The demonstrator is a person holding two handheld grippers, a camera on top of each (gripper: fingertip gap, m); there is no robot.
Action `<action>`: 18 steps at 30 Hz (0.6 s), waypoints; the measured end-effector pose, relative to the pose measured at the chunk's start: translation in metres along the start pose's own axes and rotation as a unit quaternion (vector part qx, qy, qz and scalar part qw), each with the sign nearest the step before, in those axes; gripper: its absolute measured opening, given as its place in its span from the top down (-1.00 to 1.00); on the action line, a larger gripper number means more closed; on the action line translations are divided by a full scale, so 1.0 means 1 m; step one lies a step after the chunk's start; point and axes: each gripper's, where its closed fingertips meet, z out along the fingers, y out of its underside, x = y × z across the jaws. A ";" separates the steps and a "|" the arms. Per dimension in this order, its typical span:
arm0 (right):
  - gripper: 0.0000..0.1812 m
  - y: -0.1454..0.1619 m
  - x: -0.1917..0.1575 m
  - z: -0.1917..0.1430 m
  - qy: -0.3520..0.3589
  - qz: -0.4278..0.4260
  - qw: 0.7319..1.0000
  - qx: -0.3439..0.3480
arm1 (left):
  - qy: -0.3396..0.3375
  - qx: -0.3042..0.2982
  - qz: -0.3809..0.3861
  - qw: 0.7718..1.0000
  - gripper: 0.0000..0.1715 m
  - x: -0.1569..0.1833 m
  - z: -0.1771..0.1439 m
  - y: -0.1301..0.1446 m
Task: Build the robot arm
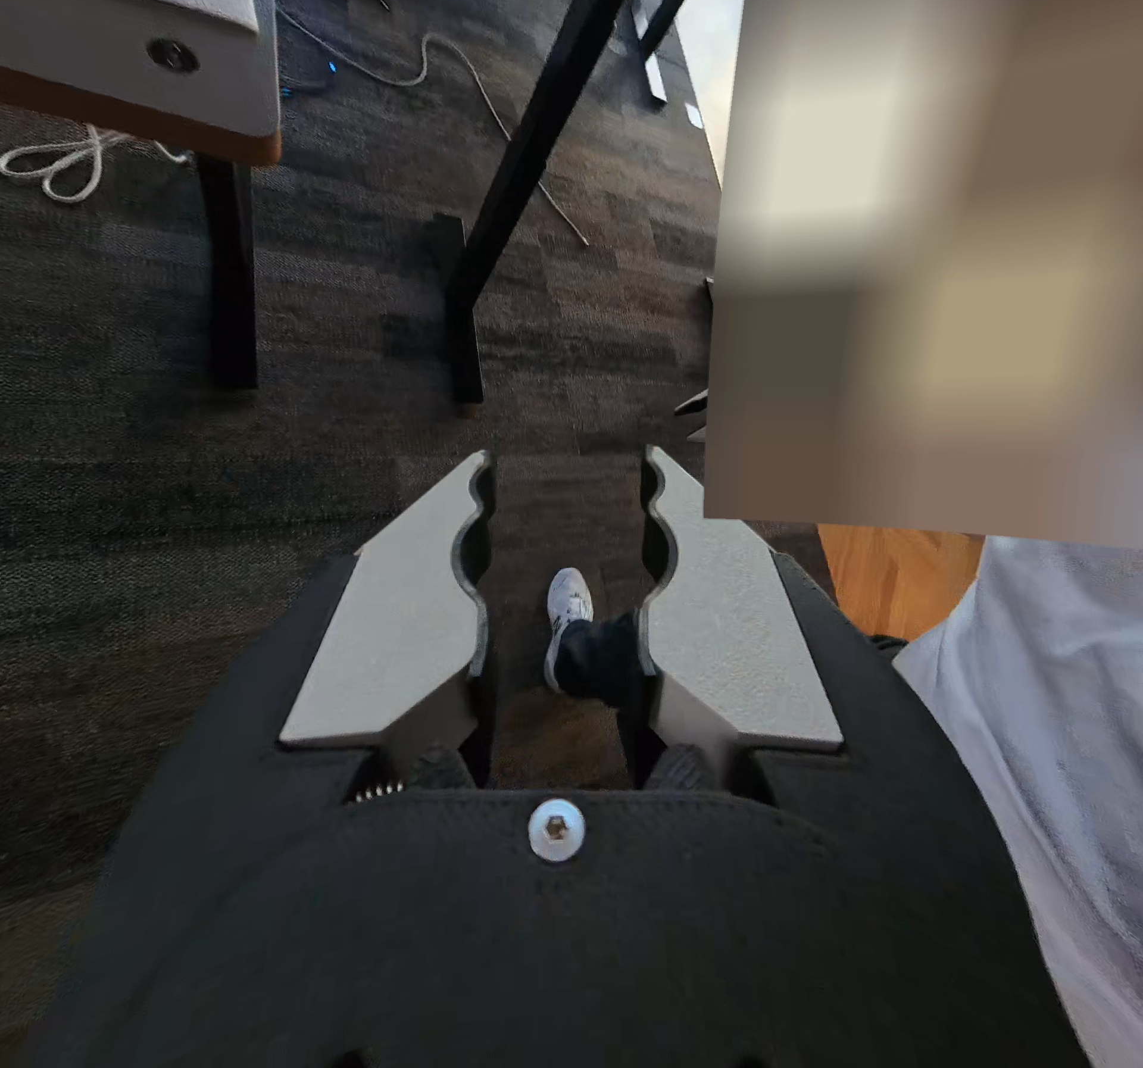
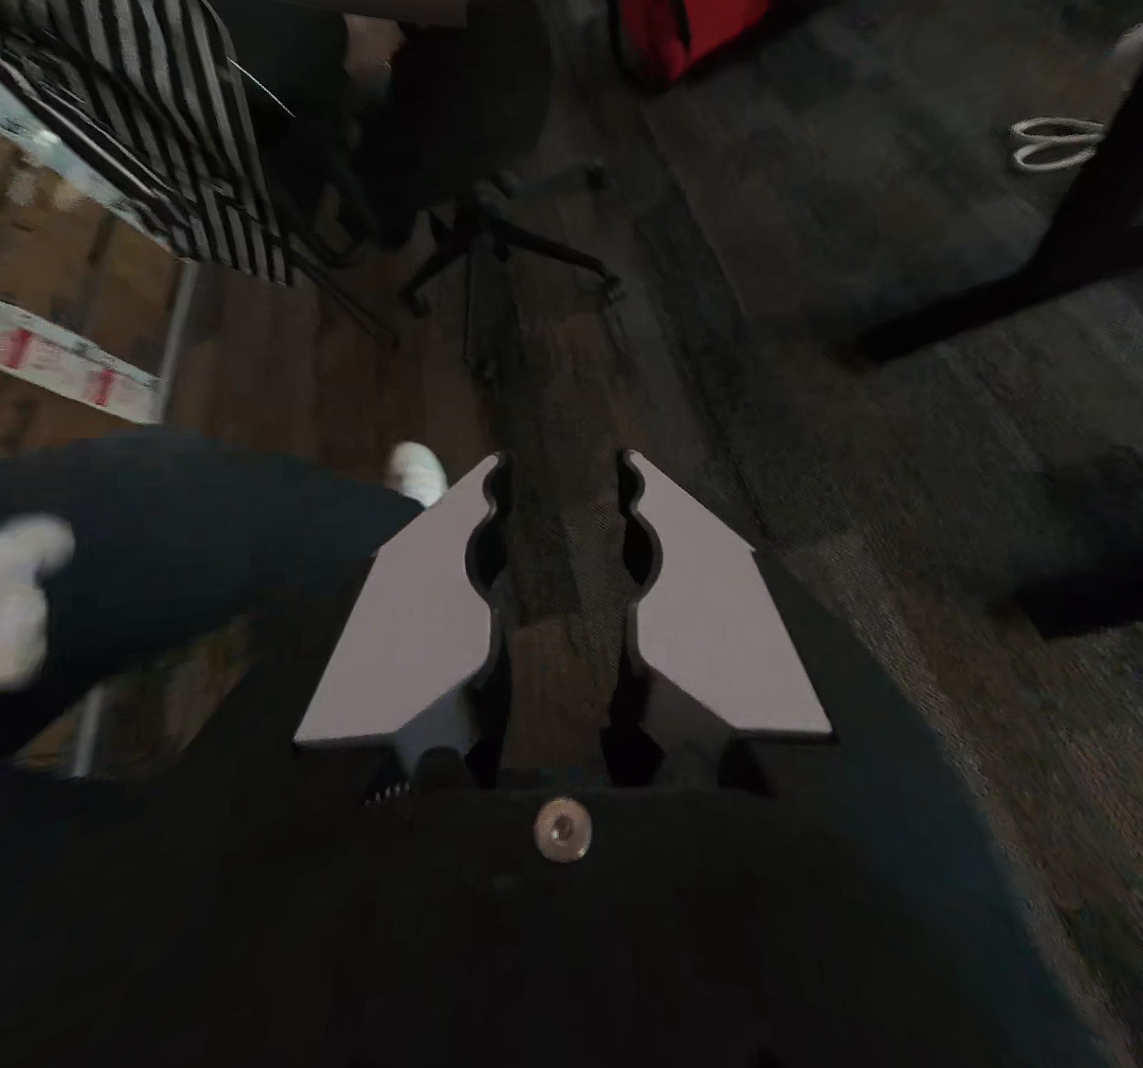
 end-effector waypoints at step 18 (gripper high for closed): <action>0.86 0.536 0.012 0.330 0.279 0.189 0.915 -0.224 | 0.062 -0.072 0.064 0.993 0.53 -0.247 -0.014 0.384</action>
